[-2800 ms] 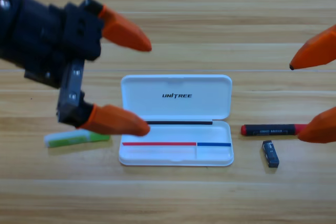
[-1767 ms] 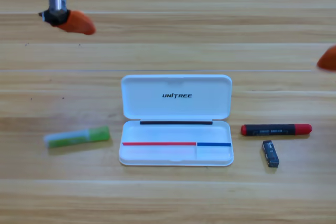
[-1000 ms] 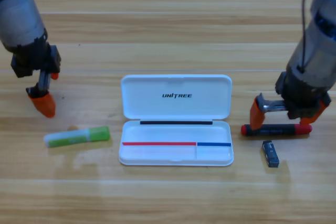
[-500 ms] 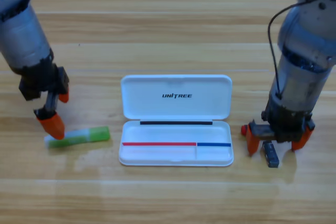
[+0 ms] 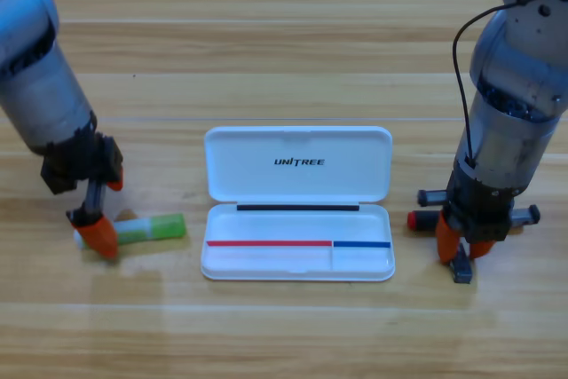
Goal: Clean up eraser and pencils
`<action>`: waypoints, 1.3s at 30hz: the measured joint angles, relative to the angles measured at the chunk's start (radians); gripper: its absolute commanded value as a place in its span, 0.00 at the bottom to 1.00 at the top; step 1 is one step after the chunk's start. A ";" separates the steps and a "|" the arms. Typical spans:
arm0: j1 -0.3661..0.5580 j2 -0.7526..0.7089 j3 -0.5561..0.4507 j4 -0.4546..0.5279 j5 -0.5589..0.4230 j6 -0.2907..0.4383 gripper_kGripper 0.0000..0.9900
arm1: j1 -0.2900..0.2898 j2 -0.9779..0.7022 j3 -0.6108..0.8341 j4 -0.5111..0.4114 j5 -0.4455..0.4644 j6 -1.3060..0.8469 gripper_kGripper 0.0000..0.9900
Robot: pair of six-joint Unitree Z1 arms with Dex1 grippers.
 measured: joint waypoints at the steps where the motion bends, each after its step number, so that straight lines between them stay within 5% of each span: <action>1: 0.000 0.000 0.016 -0.022 -0.001 0.000 0.99 | 0.000 0.000 0.000 0.000 0.003 0.000 0.00; 8: 0.000 0.000 0.091 -0.109 -0.002 0.000 0.99 | 0.000 0.000 -0.006 0.030 0.043 -0.065 0.00; 13: 0.000 -0.006 0.130 -0.168 -0.002 0.000 0.89 | 0.017 -0.007 -0.145 0.226 -0.004 -0.558 0.00; 18: -0.002 -0.037 0.190 -0.236 -0.003 0.000 0.55 | 0.045 -0.025 -0.278 0.294 -0.020 -1.002 0.00; 22: -0.005 -0.045 0.210 -0.260 -0.019 0.005 0.00 | 0.059 -0.019 -0.324 0.299 -0.002 -1.222 0.00; 32: -0.007 -0.037 0.185 -0.231 -0.025 0.022 0.00 | 0.110 0.064 -0.460 0.299 0.034 -1.304 0.00; 39: -0.009 -0.039 0.021 -0.039 -0.027 0.022 0.00 | 0.142 0.135 -0.503 0.299 0.037 -1.323 0.00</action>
